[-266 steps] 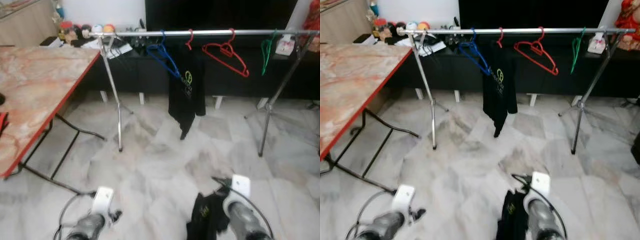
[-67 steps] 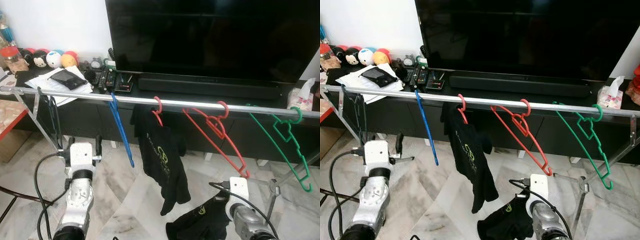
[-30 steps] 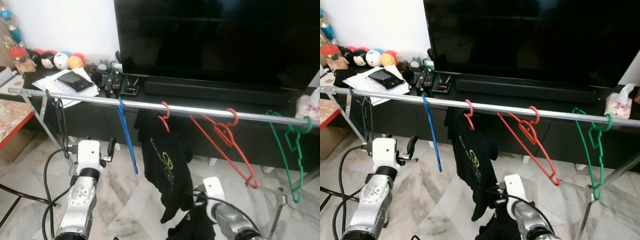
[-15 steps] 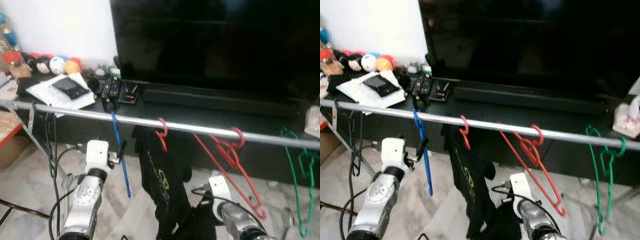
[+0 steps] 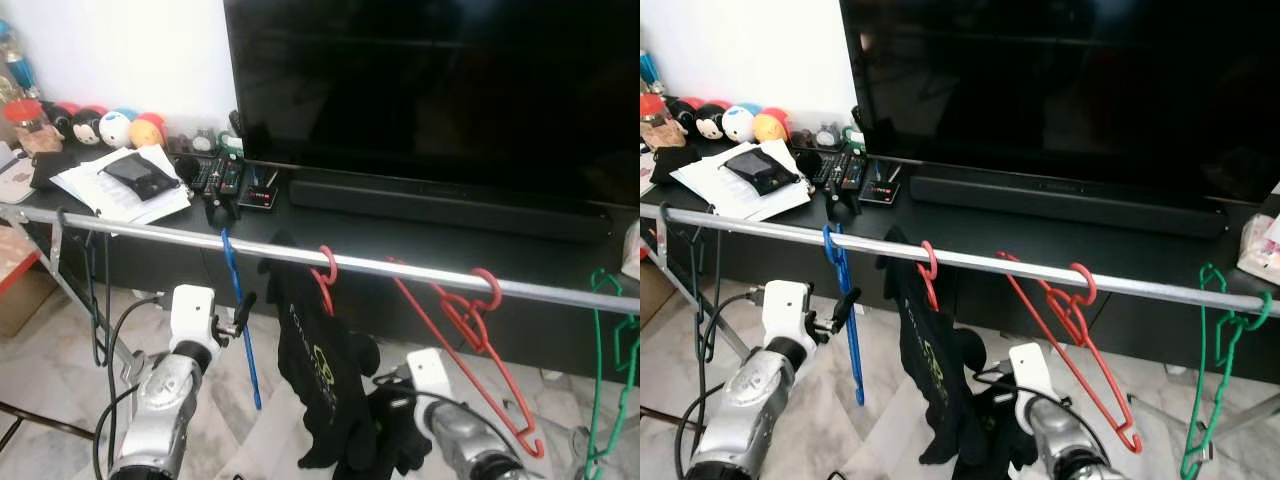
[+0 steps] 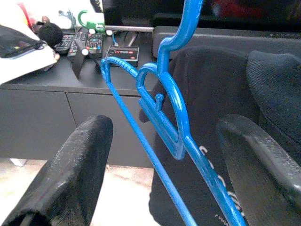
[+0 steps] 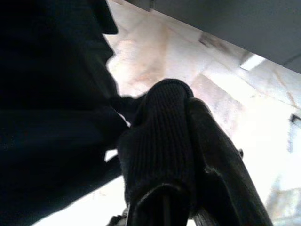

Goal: Hang hanger

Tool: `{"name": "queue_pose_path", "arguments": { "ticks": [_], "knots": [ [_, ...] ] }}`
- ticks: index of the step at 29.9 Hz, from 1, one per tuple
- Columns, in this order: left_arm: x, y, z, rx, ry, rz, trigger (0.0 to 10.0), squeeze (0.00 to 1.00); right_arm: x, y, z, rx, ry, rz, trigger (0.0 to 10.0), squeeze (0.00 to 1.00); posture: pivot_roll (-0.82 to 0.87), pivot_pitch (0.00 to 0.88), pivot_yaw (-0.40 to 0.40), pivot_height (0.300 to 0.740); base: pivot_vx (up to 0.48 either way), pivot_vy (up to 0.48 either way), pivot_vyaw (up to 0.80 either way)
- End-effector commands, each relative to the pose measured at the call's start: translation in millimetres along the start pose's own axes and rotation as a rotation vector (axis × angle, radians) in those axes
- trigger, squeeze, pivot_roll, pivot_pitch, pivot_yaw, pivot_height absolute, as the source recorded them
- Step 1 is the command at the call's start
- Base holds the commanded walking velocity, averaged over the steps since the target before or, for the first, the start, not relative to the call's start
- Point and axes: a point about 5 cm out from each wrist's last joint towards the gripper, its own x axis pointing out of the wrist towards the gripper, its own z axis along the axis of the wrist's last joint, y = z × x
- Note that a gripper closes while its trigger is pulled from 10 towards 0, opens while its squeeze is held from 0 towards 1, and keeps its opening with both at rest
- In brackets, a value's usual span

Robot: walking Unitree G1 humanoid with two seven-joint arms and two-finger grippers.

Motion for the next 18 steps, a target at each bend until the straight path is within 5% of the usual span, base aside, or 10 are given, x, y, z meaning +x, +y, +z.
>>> {"name": "queue_pose_path", "arguments": {
  "ticks": [1, 7, 18],
  "knots": [
    [0.0, -0.9, 0.6, 0.008, 0.020, -0.019, 10.0, 0.00, -0.1, -5.0, 5.6, -0.004, -0.018, -0.011, 10.0, 0.00, -0.02, 0.000, -0.017, 0.740, 0.000, 0.000, 0.00],
    [9.9, 0.3, -6.6, -0.045, 0.110, 0.001, 10.0, 0.00, -0.3, -5.9, 4.2, -0.007, -0.014, -0.010, 10.0, 0.00, -0.02, 0.000, -0.018, 0.740, 0.000, 0.000, 0.00],
    [27.9, -5.3, 5.6, -0.097, 0.127, -0.050, 10.0, 0.00, -0.7, -6.7, 2.1, -0.008, -0.009, -0.009, 10.0, 0.00, -0.03, 0.000, -0.016, 0.740, 0.000, 0.000, 0.00]
  ]
}}
